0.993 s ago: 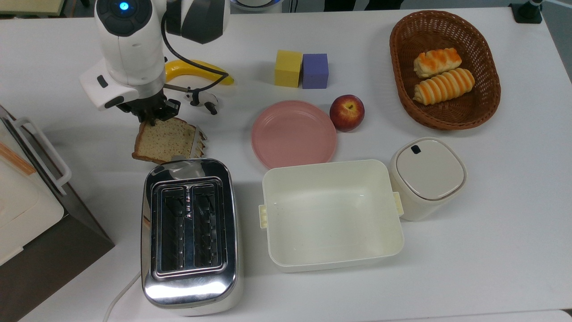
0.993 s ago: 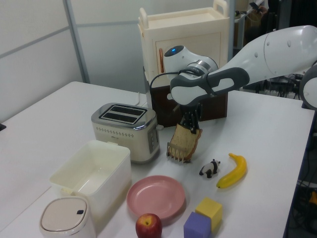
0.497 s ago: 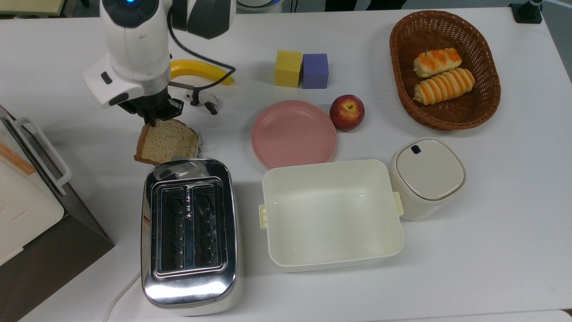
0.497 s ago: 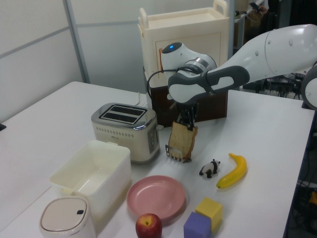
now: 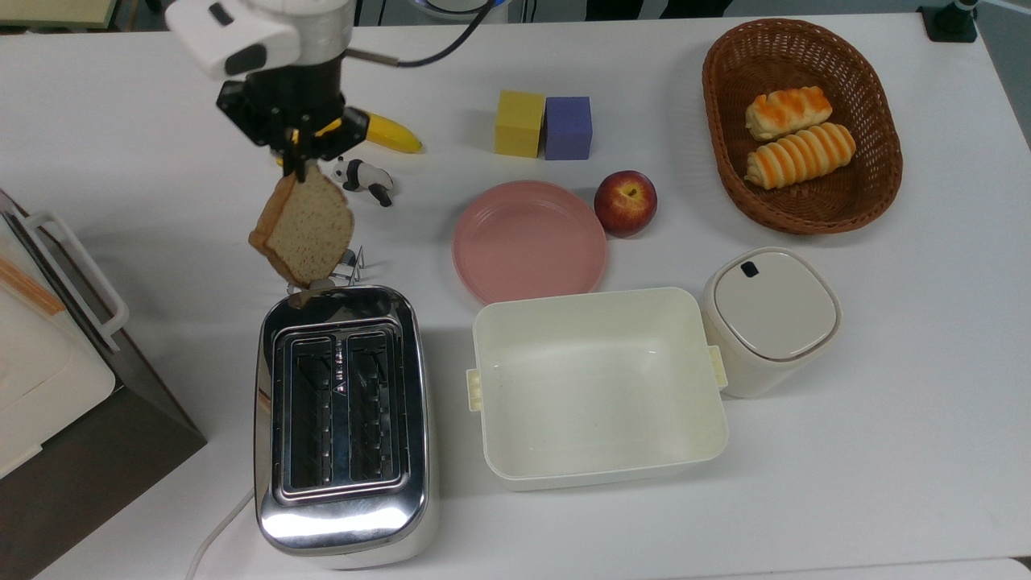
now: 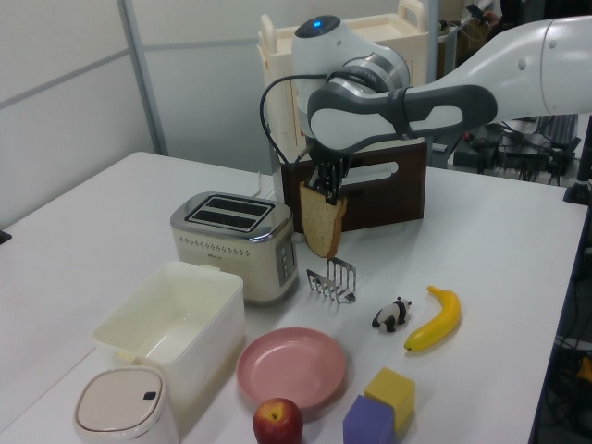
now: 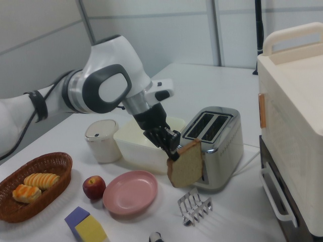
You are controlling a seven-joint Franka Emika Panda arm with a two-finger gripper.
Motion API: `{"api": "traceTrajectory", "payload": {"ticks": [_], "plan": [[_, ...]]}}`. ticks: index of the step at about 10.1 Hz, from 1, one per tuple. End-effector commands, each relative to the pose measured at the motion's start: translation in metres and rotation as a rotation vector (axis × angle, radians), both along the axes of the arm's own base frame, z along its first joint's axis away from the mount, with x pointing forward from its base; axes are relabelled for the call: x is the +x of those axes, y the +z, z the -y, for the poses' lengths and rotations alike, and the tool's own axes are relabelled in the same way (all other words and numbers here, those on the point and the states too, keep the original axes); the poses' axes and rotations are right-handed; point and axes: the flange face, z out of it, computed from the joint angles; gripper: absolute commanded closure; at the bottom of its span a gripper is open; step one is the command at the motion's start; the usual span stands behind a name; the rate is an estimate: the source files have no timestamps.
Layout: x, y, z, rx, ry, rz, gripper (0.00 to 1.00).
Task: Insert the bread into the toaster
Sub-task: 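Lift the bread slice and carry it over the toaster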
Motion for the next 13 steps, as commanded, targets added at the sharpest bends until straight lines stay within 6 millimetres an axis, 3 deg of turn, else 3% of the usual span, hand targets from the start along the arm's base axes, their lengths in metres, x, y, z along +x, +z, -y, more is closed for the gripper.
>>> {"api": "traceTrajectory", "payload": {"ticks": [1,3,7,11,12,13], "plan": [[-0.018,0.035,-0.012,-0.005,-0.012,0.023,1.0],[-0.029,0.082,-0.011,-0.008,-0.021,0.04,1.0],[-0.029,0.11,-0.011,-0.009,-0.027,0.13,1.0],[0.006,0.105,-0.018,0.027,-0.026,0.335,1.0],[0.014,0.1,-0.025,0.029,-0.005,0.361,1.0],[0.025,0.083,-0.028,0.031,0.007,0.352,1.0]]}}
